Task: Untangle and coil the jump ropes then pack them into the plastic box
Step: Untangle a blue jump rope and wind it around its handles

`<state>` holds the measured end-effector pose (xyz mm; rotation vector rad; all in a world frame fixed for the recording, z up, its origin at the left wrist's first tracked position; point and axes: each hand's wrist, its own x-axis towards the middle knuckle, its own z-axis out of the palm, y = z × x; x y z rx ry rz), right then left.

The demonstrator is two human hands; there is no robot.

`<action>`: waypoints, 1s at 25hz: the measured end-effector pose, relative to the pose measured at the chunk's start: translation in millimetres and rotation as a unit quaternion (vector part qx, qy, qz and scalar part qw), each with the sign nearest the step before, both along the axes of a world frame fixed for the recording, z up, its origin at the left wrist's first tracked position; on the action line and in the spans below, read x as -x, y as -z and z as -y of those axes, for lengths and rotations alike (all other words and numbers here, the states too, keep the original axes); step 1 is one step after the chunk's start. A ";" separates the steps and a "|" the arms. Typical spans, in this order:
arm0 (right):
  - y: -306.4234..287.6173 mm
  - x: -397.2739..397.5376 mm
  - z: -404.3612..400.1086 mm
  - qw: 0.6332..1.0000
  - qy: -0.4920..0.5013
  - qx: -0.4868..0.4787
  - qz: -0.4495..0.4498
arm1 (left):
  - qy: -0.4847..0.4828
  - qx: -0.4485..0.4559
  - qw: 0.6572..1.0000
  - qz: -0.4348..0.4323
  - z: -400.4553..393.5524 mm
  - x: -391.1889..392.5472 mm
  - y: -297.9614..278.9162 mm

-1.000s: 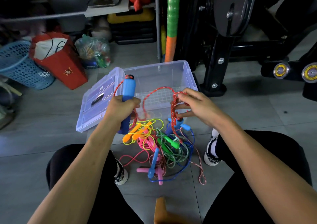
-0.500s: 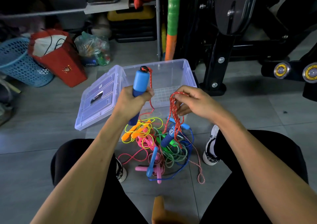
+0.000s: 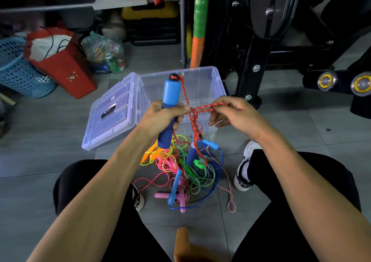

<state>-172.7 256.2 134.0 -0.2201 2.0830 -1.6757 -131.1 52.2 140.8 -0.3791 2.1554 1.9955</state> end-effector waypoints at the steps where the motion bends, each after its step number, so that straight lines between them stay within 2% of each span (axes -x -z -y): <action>1: -0.4 1.1 -1.1 1.000 0.019 0.011 0.003 | -0.011 -0.009 1.000 -0.003 1.6 -1.5 -2.3; 4: 1.4 2.8 1.4 0.998 0.054 0.031 0.018 | -0.021 -0.009 1.000 -0.010 -0.4 -4.5 -3.3; 7: 7.7 2.4 8.9 0.997 0.080 0.008 0.020 | -0.071 -0.047 0.996 0.005 -6.2 -5.0 -5.4; 9: 11.9 -0.3 14.6 0.999 0.041 -0.015 0.009 | -0.111 -0.084 0.989 0.040 -8.0 -4.4 -4.1; 13: 16.4 -10.7 26.4 0.992 -0.119 -0.047 -0.004 | -0.177 -0.177 0.963 0.096 -3.8 -0.8 -4.4; 16: 24.9 -11.9 32.5 0.986 -0.115 -0.105 -0.063 | -0.199 -0.216 0.950 0.107 2.0 1.3 -5.0; 19: 25.2 -8.9 31.4 0.983 -0.096 -0.103 -0.114 | -0.194 -0.205 0.952 0.115 6.5 1.3 -5.9; 22: 22.6 -3.3 26.4 0.994 -0.062 -0.064 -0.062 | -0.217 -0.191 0.951 0.112 14.2 3.4 -8.1; 25: 30.7 0.1 26.6 0.991 -0.081 -0.104 -0.017 | -0.218 -0.194 0.951 0.101 21.3 2.5 -10.9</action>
